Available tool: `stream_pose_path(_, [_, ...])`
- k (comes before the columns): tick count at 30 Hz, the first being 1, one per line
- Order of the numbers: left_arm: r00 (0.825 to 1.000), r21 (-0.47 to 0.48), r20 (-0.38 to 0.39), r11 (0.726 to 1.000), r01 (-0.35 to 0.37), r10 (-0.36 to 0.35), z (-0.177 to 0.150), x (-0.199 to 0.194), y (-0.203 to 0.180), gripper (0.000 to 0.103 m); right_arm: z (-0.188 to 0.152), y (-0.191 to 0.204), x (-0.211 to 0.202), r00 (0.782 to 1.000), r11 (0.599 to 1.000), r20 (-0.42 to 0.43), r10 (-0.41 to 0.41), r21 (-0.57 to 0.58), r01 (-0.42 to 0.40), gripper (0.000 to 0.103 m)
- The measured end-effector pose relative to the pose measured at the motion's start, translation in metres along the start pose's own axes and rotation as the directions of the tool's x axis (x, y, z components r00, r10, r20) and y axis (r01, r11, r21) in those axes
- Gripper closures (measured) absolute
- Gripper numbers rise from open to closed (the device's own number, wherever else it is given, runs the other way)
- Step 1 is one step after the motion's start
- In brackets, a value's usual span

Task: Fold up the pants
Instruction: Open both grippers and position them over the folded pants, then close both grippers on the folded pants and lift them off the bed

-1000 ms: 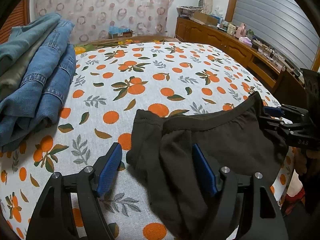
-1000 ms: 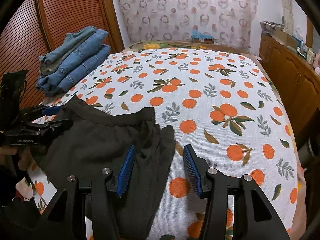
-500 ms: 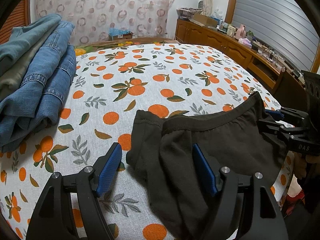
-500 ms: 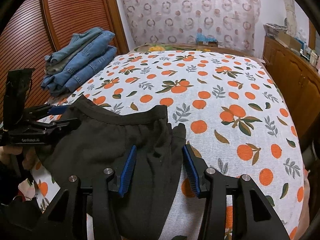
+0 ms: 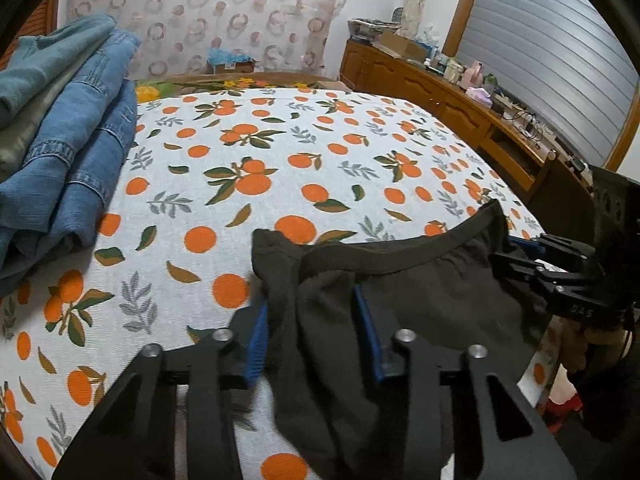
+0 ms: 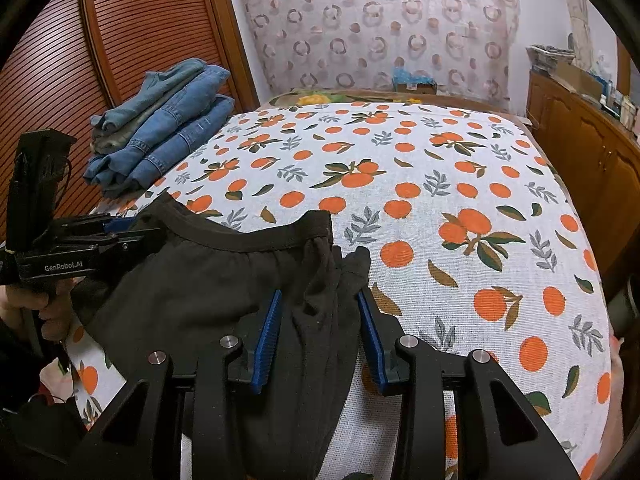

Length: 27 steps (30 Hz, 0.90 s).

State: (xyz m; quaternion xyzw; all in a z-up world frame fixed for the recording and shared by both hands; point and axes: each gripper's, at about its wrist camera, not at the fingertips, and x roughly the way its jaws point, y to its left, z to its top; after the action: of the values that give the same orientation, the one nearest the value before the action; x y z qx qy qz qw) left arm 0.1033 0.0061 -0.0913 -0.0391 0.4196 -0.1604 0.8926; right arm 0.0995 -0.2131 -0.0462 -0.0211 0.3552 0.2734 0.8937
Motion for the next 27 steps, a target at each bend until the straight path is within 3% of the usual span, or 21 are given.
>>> stream_pose_path(3, [1.000, 0.011, 0.014, 1.000, -0.003, 0.003, 0.000, -0.004, -0.005, 0.075, 0.000, 0.000, 0.000, 1.000, 1.000, 0.001, 0.001, 0.003, -0.001, 0.064])
stream_pose_path(11, [0.997, 0.010, 0.071, 1.000, 0.002, -0.003, 0.003, -0.024, -0.010, 0.083, -0.001, -0.001, -0.001, 0.999, 0.999, -0.001, 0.034, 0.022, -0.034, 0.089])
stream_pose_path(27, [0.987, 0.045, 0.156, 0.999, 0.020, -0.027, 0.003, -0.057, -0.031, 0.091, -0.006, 0.012, -0.037, 0.993, 0.998, 0.100, 0.057, -0.019, -0.055, 0.093])
